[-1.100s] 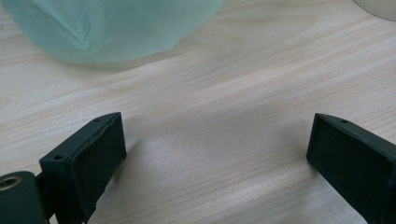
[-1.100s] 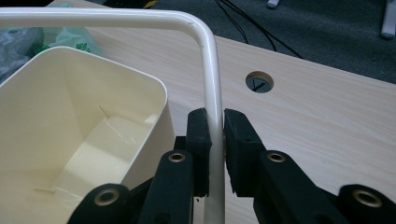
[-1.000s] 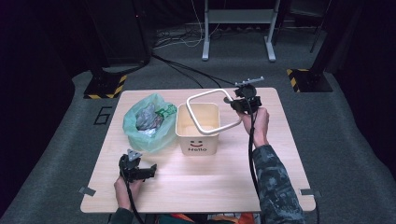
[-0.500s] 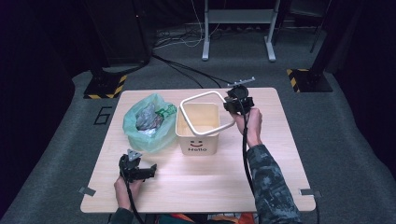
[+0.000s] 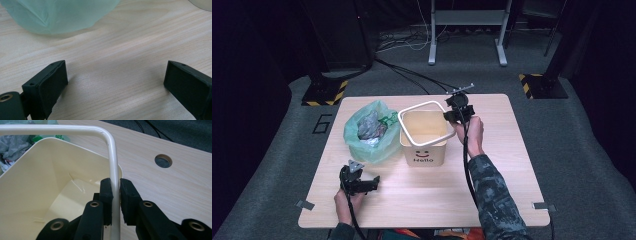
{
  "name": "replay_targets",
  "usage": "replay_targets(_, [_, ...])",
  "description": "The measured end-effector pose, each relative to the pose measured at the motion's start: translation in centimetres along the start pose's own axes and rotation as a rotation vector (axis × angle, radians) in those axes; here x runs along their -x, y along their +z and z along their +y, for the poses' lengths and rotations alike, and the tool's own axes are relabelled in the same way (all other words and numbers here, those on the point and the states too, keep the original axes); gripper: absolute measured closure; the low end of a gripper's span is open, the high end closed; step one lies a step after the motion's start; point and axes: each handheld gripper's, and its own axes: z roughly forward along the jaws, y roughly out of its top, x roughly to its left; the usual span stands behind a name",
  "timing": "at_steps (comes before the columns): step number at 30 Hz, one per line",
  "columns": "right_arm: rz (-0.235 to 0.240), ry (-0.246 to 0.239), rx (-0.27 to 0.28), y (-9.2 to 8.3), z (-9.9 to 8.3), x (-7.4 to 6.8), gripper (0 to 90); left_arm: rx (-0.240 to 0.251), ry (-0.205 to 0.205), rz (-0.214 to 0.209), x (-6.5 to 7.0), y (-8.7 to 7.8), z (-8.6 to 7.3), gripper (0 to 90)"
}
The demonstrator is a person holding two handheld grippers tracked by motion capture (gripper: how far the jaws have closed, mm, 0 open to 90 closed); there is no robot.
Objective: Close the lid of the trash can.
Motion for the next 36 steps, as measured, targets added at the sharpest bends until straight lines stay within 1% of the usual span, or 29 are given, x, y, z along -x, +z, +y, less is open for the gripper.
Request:
replay_targets(4, [-0.005,0.014,-0.010,0.6,0.1,-0.3,80.5,0.001,-0.001,0.000,0.0,0.0,0.0,4.7])
replay_targets(6, [-0.007,0.012,-0.013,0.8,0.1,-0.4,80.5,-0.001,0.001,0.000,0.0,0.0,0.0,4.7])
replay_targets(10, [-0.027,0.022,-0.030,1.2,0.1,-0.6,80.4,-0.001,0.002,0.000,0.0,0.0,0.0,4.7])
replay_targets(11, [-0.037,0.022,-0.033,1.3,0.1,-0.7,80.2,-0.001,0.003,0.000,0.0,0.0,0.0,4.7])
replay_targets(15, [-0.037,0.011,-0.031,1.5,-0.2,-1.0,79.0,0.000,0.001,0.001,0.0,0.0,0.0,4.7])
replay_targets(16, [-0.033,0.006,-0.031,1.5,-0.3,-0.9,78.7,0.000,0.001,0.001,0.0,0.0,0.0,4.7])
replay_targets(19, [-0.011,0.008,-0.030,1.5,-0.3,-0.8,73.0,0.000,0.002,0.001,0.0,0.0,0.0,4.7])
replay_targets(22, [0.002,-0.009,-0.030,1.3,-0.3,-0.7,67.2,0.002,0.004,0.004,0.1,0.0,0.0,4.7])
replay_targets(25, [0.008,-0.009,-0.019,1.1,-0.5,-0.3,66.1,0.004,0.010,0.002,0.1,0.0,0.0,4.9])
replay_targets(26, [0.011,0.001,-0.018,1.0,-0.6,-0.2,66.3,0.009,0.014,0.004,0.2,-0.1,0.0,5.5])
replay_targets(27, [0.012,0.006,-0.017,0.9,-0.7,0.0,66.4,0.015,0.024,0.010,0.4,-0.2,-0.1,6.0])
replay_targets(28, [0.011,0.008,-0.019,0.8,-0.8,0.2,68.2,0.024,0.031,0.007,0.5,-0.3,-0.1,6.4])
replay_targets(30, [0.021,0.010,-0.017,0.6,-0.9,0.4,69.1,0.036,0.035,-0.005,1.1,-0.6,-0.1,6.2])
replay_targets(32, [0.030,0.015,-0.013,0.5,-1.1,0.5,70.0,0.065,0.042,-0.023,1.8,-1.2,0.2,6.2])
replay_targets(33, [0.024,0.012,-0.014,0.4,-1.2,0.5,70.0,0.087,0.053,-0.038,2.5,-1.7,0.7,6.2])
replay_targets(34, [0.025,0.026,-0.013,0.4,-1.3,0.5,69.9,0.104,0.071,-0.053,3.0,-2.1,1.2,6.2])
replay_targets(35, [0.029,0.026,-0.010,0.4,-1.4,0.6,69.9,0.131,0.085,-0.070,3.7,-2.7,2.0,6.2])
replay_targets(36, [0.031,0.030,-0.013,0.4,-1.6,0.7,69.9,0.150,0.092,-0.082,4.1,-3.1,2.5,6.0])
